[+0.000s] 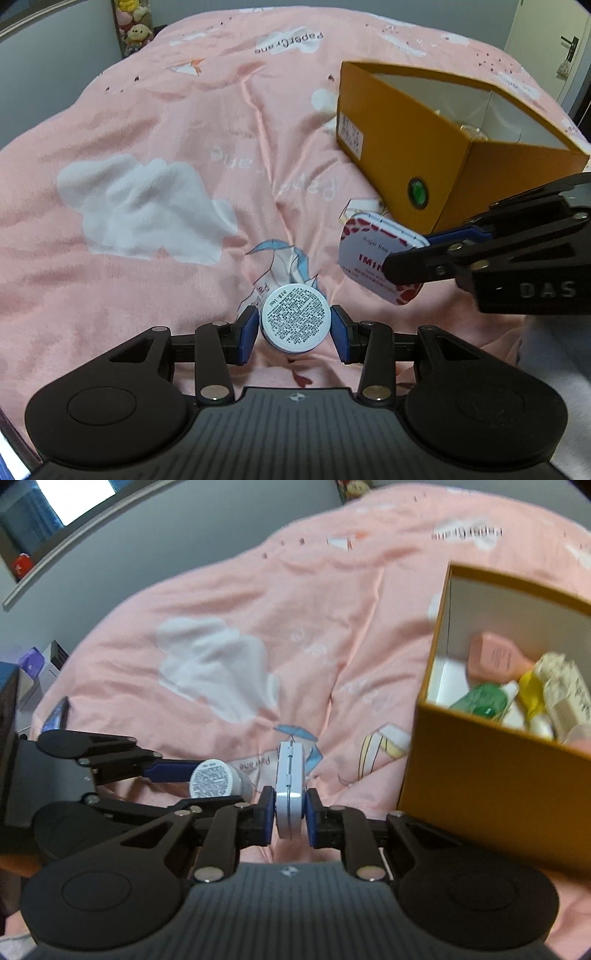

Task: Organize rigid objects
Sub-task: 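Carry the white tin and mint tin over the orange box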

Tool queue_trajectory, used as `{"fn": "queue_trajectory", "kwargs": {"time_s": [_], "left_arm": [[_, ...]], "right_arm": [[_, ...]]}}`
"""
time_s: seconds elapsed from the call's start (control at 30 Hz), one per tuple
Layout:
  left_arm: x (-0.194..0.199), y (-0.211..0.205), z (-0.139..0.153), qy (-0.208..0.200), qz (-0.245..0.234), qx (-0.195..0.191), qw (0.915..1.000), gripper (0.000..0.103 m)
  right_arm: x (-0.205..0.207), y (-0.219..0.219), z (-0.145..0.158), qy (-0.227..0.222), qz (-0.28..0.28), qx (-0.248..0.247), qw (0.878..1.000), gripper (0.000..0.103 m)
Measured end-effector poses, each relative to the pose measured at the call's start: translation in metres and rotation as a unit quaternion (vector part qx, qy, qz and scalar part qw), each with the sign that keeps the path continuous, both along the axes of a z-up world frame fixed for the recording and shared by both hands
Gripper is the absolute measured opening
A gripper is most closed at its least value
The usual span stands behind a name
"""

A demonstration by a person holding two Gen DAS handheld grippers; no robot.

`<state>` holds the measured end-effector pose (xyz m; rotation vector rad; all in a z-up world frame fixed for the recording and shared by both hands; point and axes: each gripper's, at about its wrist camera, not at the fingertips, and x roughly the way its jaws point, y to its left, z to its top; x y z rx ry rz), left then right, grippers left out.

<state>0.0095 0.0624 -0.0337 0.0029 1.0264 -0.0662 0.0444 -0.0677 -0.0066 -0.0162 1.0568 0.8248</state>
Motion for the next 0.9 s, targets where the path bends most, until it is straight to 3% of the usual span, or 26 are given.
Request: {"fn": "queue_trajectory", "kwargs": {"time_s": [0.5, 0.7, 0.9], "left_arm": [[0.016, -0.03, 0.064, -0.117, -0.018, -0.01, 0.9929, 0.047], [0.039, -0.064, 0.083, -0.154, -0.068, -0.032, 0.9852, 0.047], [0.072, -0.088, 0.081, -0.149, -0.118, -0.088, 0.9777, 0.047]], "right_arm": [[-0.006, -0.061, 0.077, -0.095, -0.039, 0.097, 0.99, 0.016], [0.011, -0.093, 0.096, -0.137, -0.097, 0.087, 0.982, 0.016], [0.038, -0.124, 0.092, -0.128, -0.153, 0.046, 0.979, 0.016]]}}
